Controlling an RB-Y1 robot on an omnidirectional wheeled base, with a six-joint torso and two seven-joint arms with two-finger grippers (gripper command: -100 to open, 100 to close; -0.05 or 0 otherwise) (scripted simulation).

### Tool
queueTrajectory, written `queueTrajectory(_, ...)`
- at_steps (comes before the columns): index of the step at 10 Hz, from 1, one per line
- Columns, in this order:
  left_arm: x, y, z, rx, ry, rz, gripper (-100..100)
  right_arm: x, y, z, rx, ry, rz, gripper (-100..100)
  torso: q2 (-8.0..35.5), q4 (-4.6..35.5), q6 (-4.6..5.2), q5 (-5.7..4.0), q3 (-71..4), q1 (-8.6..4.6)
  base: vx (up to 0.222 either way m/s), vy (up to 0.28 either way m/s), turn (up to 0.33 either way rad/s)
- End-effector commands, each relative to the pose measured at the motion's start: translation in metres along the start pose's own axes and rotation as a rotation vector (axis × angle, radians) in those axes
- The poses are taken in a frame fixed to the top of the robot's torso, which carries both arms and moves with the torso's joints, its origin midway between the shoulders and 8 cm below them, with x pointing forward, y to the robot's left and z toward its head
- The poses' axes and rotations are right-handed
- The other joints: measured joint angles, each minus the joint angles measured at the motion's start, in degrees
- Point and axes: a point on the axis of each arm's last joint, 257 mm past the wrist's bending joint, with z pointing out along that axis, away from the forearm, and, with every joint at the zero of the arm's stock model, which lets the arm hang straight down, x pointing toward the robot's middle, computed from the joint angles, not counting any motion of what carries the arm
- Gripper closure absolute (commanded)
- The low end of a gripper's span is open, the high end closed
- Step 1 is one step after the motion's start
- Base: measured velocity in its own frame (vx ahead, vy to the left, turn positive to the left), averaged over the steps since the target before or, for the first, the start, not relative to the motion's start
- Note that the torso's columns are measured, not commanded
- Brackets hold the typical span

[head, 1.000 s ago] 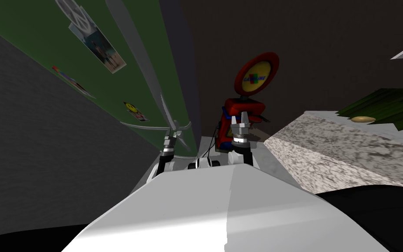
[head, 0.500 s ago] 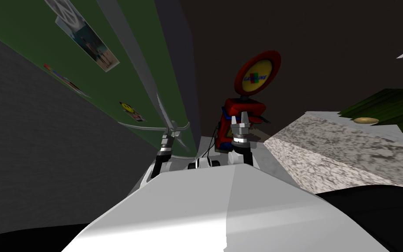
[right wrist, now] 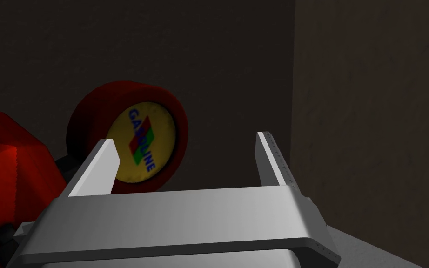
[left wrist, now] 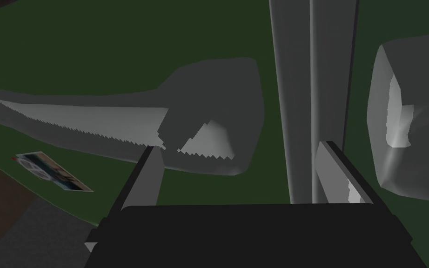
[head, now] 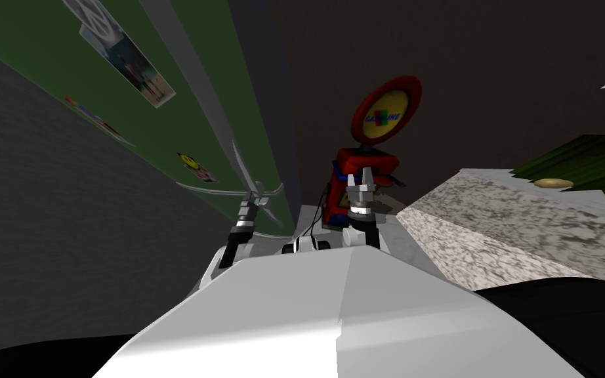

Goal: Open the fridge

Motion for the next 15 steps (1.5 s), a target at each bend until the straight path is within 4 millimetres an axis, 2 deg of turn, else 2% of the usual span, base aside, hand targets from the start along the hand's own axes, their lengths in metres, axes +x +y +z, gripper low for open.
queueTrajectory(1, -0.008, -0.002, 0.000, -0.041, -0.005, 0.031, -100, 0.000, 0.000, 0.000, 0.000, 0.000, 0.000, 0, -0.03, 0.01, 0.02, -0.03, -0.03, -0.04, 0.015, -0.045, 0.024)
queueTrajectory(15, -0.046, 0.001, -0.014, -0.278, -0.004, 0.218, -100, 0.000, 0.000, 0.000, 0.000, 0.000, 0.000, 0, -0.54, -0.26, 0.47, -0.09, -0.33, -0.42, 0.013, -0.036, 0.016)
